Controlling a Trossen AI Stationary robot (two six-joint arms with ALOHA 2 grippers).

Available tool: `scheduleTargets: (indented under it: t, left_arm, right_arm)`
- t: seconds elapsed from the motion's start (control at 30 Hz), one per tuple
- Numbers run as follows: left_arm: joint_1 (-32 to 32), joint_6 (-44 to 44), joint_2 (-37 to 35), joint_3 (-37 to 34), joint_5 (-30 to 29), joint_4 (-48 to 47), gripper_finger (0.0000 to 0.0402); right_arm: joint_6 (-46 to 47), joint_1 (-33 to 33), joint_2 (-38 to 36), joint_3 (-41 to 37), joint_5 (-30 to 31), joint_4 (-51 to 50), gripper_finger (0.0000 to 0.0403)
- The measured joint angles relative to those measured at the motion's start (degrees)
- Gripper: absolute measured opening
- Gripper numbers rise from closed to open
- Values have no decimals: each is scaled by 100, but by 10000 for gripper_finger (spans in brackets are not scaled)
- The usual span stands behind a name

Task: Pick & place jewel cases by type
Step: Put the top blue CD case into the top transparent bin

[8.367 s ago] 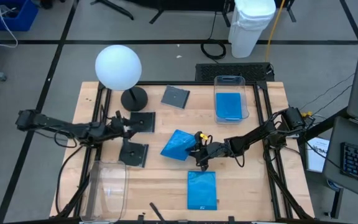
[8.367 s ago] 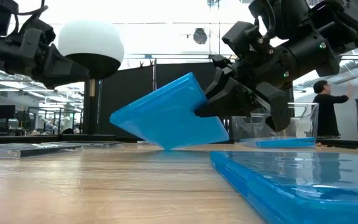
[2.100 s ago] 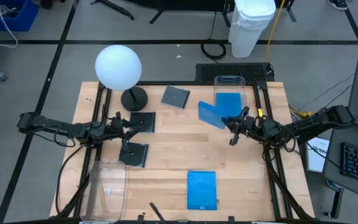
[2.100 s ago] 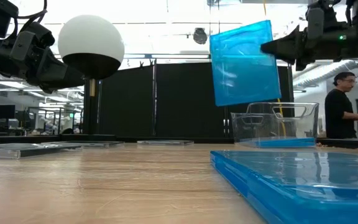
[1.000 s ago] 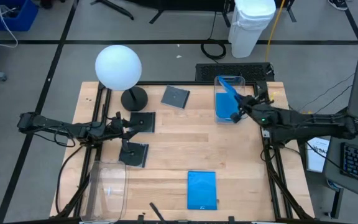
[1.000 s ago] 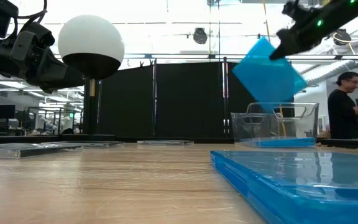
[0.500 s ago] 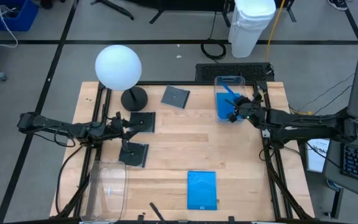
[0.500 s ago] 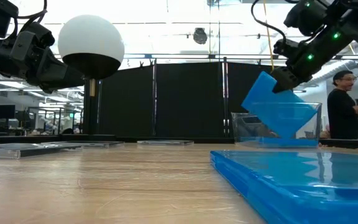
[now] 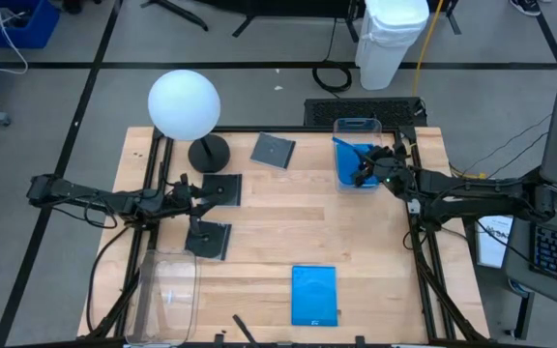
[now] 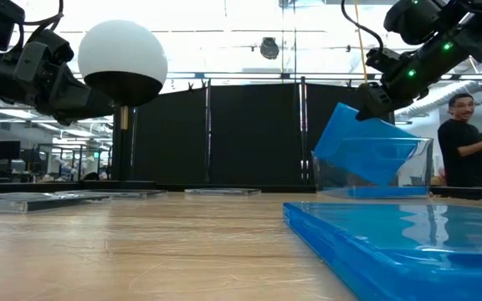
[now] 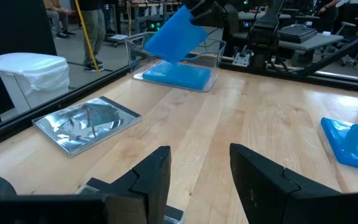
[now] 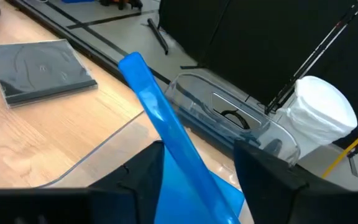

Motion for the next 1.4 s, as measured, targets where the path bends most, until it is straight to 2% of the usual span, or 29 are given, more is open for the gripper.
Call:
scheduleTargets:
  t: [0.27,0.33,0.47,0.57,0.7,0.93,1.1,1.3,1.33,1.4]
  left_arm:
    - [-1,1,0,0,0,-1,170]
    - [-1,2,0,0,0,0,170]
    - [-2,2,-2,0,0,1,170]
    - [-2,2,-1,0,1,0,170]
    - [-1,1,-1,0,0,0,170]
    - [0,1,-2,0,0,0,170]
    - [-2,2,1,0,0,1,170]
    - [-1,2,-1,0,0,0,170]
    - [-1,2,-2,0,0,1,170]
    - [0,1,-1,0,0,1,170]
  right_arm:
    - [476,0,-1,0,-88,99,207]
    - [539,0,-25,0,-515,323,210]
    - [568,4,-33,0,-1933,1018,212]
    - [566,4,-35,2,-2565,1514,208]
    - [215,4,-35,2,-2957,1860,206]
    - [-146,4,160,7,-3058,1702,197]
    - [-364,77,706,7,-3593,1448,149]
    - [-660,142,1339,7,-3591,1563,22]
    - [-662,142,1419,7,-3589,1581,11]
    - [-662,129,1581,7,-3514,1632,16]
